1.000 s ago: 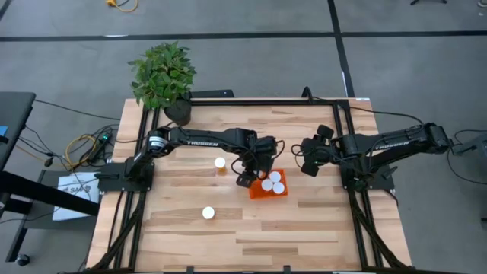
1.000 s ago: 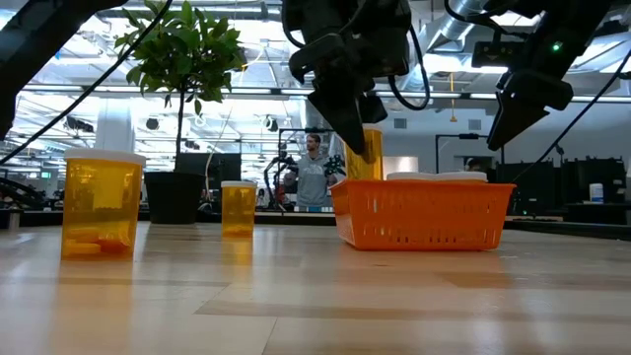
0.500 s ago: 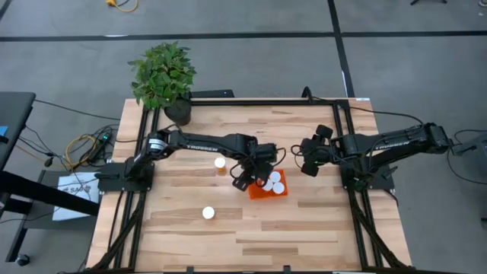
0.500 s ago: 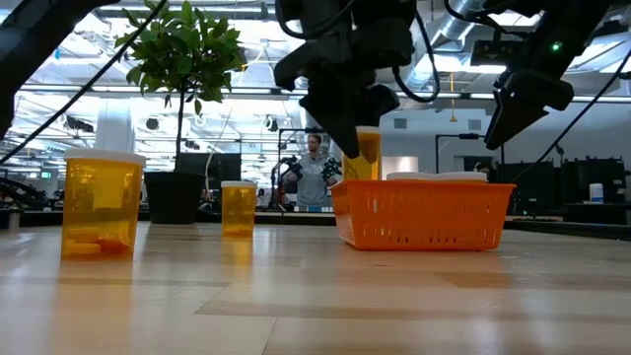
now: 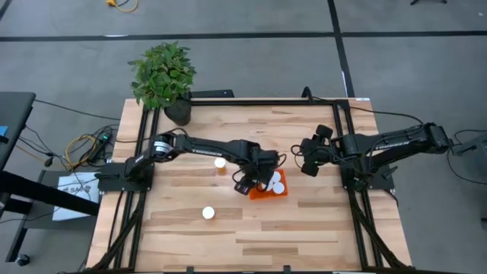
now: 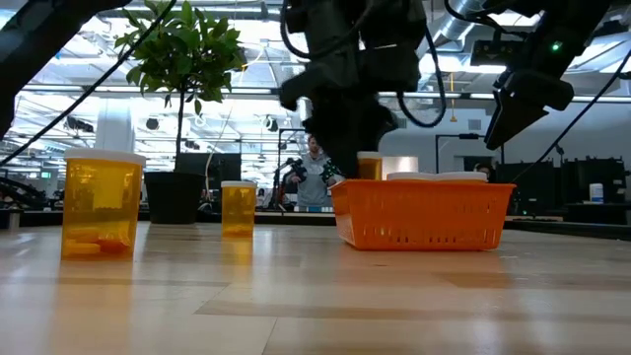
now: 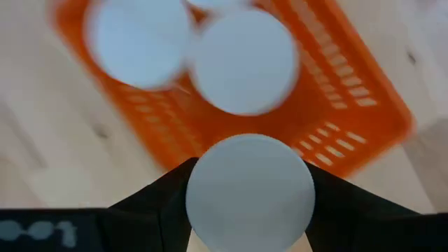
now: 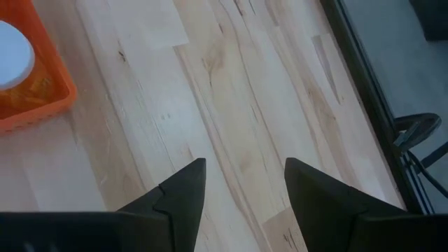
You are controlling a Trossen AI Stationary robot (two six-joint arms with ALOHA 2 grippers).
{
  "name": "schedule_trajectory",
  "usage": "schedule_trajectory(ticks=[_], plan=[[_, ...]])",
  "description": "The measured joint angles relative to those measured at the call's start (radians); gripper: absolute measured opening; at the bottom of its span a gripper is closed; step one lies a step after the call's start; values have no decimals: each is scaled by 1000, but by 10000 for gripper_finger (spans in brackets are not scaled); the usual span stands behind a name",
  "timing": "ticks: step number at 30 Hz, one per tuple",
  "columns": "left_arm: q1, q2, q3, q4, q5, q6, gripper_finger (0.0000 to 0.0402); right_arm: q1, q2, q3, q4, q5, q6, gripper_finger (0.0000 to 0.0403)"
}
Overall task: Pick and place pill bottles into a basket
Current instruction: Put the orange pill bottle into the orange bin
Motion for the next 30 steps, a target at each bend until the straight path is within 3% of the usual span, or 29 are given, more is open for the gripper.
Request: schedule_trajectory(ticks=[30], plan=[[-14,-4,2,19,-59,-18,218,0,0,0,1,0,-1,189]])
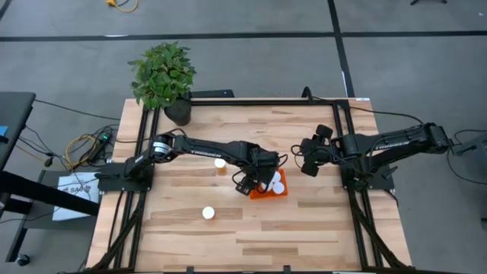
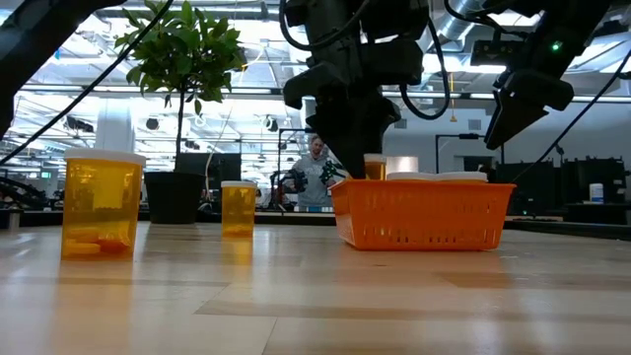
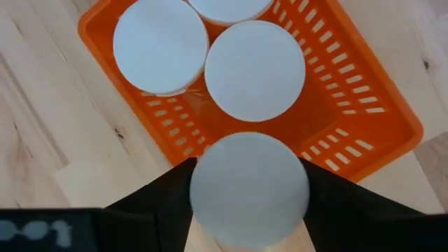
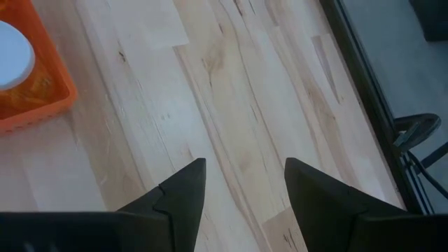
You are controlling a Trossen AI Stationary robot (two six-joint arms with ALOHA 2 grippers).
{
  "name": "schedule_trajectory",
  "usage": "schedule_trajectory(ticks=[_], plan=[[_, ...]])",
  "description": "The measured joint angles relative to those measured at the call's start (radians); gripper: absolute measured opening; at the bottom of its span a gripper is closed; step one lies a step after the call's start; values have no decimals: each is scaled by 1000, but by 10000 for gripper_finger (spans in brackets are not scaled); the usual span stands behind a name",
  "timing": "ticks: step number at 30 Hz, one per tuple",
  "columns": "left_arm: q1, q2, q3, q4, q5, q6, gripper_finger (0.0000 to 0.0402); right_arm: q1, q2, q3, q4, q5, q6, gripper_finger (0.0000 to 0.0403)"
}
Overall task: Pick and place pill bottles into a basket
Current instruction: Put the orange pill bottle into the orange bin
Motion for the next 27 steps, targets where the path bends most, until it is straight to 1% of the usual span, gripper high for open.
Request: schedule_trajectory(ticks=[7,13,18,23,27], plan=[[0,0,0,-1,1,-1,245,0,0,0,0,0,0,189],[0,0,0,-2,0,0,247,0,0,0,0,0,0,189],[-4,0,0,-7,-27,-1,248,0,0,0,0,0,0,189],[-15,-1,44,-87,-59,-11,248,0,0,0,0,0,0,189],[-22,-2,97,-191,-105,-21,248,0,0,0,0,0,0,189]])
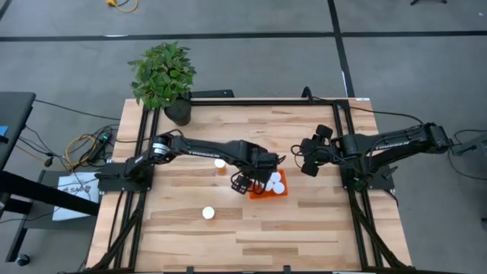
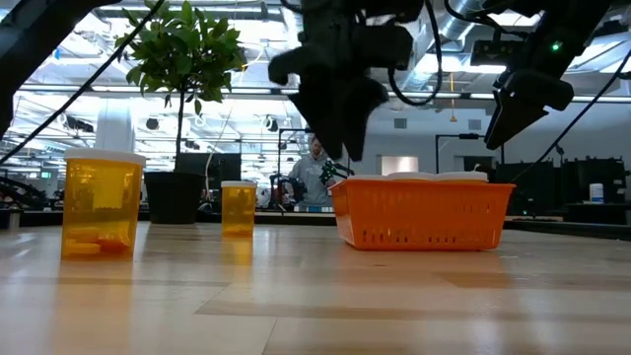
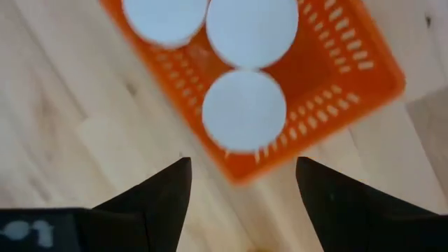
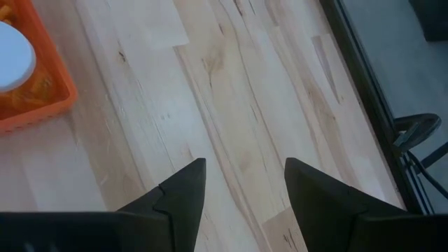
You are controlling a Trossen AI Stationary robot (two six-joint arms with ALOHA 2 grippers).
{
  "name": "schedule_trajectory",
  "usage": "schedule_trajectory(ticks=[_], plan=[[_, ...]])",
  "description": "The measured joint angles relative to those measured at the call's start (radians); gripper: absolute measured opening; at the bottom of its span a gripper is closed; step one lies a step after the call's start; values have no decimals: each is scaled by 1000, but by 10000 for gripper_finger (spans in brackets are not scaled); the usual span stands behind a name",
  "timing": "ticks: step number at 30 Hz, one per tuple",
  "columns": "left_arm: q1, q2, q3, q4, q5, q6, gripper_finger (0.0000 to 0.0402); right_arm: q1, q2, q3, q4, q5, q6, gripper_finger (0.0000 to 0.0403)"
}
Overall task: Pick and place pill bottles into a basket
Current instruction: Put the orange pill bottle into the orange bin
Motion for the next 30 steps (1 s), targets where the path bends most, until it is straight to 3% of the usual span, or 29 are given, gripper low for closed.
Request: schedule_trajectory(ticks=[10,19,24,30], plan=[[-15,-2,151,-414,-45,-211,248,-4,0,0,2,2,-8,189],[-27,-12,108,-412,4,-250,248,-35,0,0,2,3,-8,189],[1,-125,-35,-412,13,-229,248,-43,0,0,2,5,-8,189],[32,-348,-362,-253,20,-222,248,-42,0,0,5,5,-7,189]])
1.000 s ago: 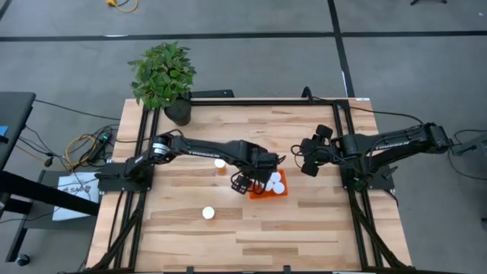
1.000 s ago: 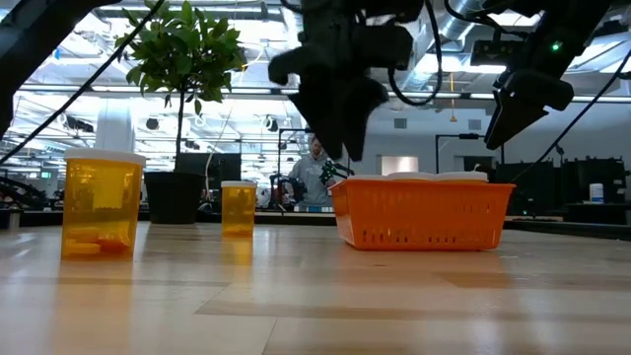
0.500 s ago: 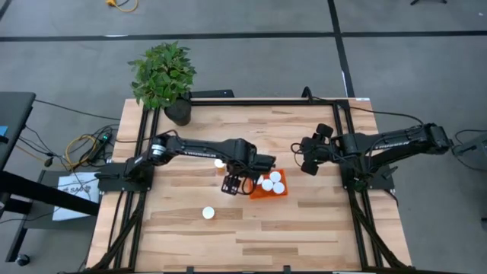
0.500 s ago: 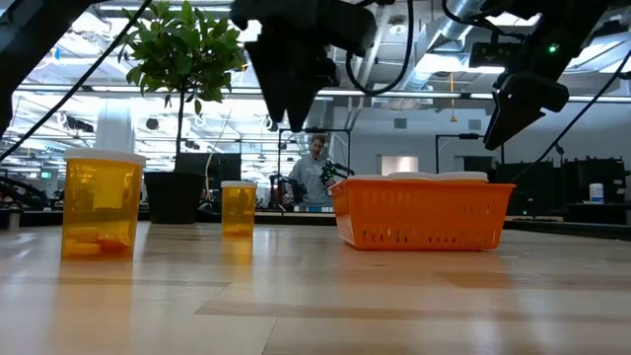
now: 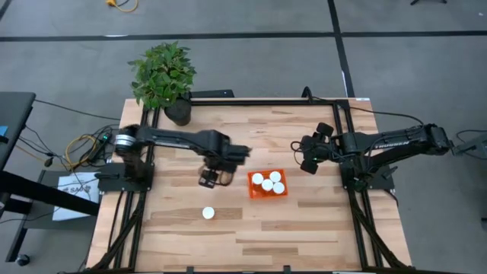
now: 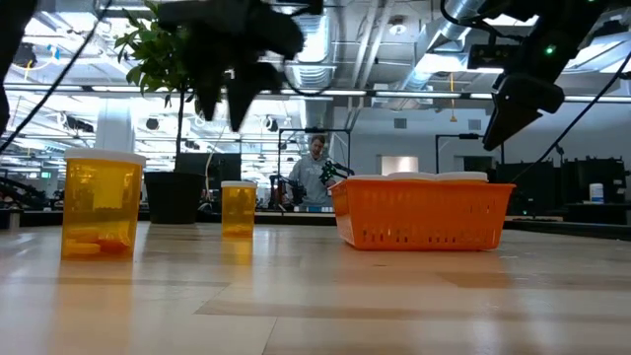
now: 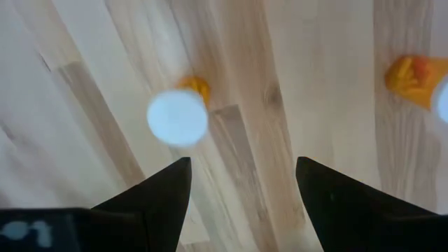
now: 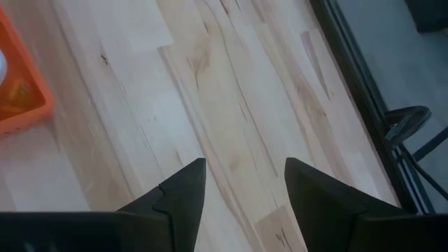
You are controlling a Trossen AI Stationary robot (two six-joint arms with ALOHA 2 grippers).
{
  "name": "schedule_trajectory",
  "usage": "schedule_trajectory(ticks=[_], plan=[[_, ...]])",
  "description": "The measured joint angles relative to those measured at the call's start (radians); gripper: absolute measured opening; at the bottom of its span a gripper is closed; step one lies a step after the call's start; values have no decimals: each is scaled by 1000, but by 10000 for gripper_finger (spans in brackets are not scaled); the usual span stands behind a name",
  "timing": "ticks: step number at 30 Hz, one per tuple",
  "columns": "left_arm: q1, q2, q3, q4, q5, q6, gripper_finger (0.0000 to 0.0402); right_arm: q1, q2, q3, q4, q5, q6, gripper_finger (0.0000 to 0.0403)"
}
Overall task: Pick and place pill bottles into a basket
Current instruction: Put the orange pill bottle into the orange bin
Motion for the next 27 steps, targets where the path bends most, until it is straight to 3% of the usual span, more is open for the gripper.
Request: schedule_trajectory(ticks=[7,12,18,23,27], plan=[[36,-275,-371,249,10,-6,248,0,0,0,4,0,0,189],[57,-389,-528,430,-6,111,248,0,0,0,19,0,1,189],[121,-354,-552,513,9,203,248,-3,0,0,25,0,1,189],[178,-291,-502,576,60,222,248,-5,0,0,22,-3,1,189],[176,-256,-447,575,42,262,248,-5,0,0,19,-3,1,189]])
